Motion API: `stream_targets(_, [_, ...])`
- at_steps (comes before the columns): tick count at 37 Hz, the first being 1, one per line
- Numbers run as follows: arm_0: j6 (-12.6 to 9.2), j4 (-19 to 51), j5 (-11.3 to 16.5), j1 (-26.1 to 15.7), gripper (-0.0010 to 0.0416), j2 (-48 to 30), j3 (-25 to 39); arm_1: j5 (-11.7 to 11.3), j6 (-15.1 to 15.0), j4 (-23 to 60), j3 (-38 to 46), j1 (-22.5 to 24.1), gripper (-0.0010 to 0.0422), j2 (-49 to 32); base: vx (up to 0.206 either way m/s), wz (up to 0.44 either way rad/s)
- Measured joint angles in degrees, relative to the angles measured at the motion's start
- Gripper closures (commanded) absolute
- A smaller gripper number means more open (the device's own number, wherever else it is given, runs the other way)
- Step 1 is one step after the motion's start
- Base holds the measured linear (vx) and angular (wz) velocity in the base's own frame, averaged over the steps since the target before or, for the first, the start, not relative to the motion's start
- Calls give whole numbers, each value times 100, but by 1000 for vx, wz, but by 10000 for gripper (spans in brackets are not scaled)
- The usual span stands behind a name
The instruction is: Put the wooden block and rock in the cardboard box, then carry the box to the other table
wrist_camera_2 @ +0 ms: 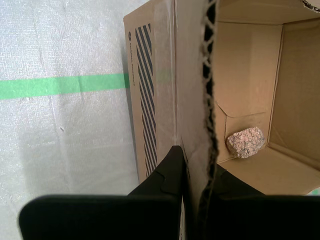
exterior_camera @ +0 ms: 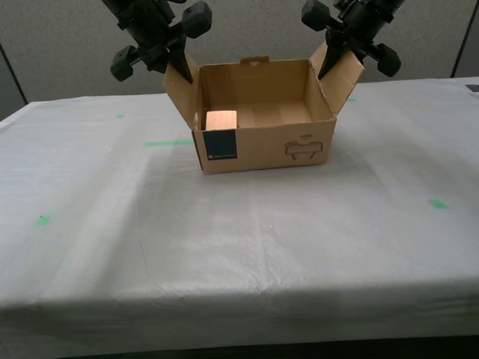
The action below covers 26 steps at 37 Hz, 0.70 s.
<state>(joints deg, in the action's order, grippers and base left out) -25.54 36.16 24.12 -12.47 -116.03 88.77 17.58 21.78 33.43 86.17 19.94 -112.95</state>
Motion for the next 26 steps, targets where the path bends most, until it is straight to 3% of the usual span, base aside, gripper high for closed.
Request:
stream_targets(9, [0,-22,0,0,404,0,0,-59,0,2,0,0,411,0,0,0])
stream_targets(14, [20,-22,-2,-2,397,0,-2,-61,2,4,0,0,387,0,0,0])
stream_targets(26, [15,-92,-46,7,302,0,2,-63,20,4,0,-4,288,2,0,0])
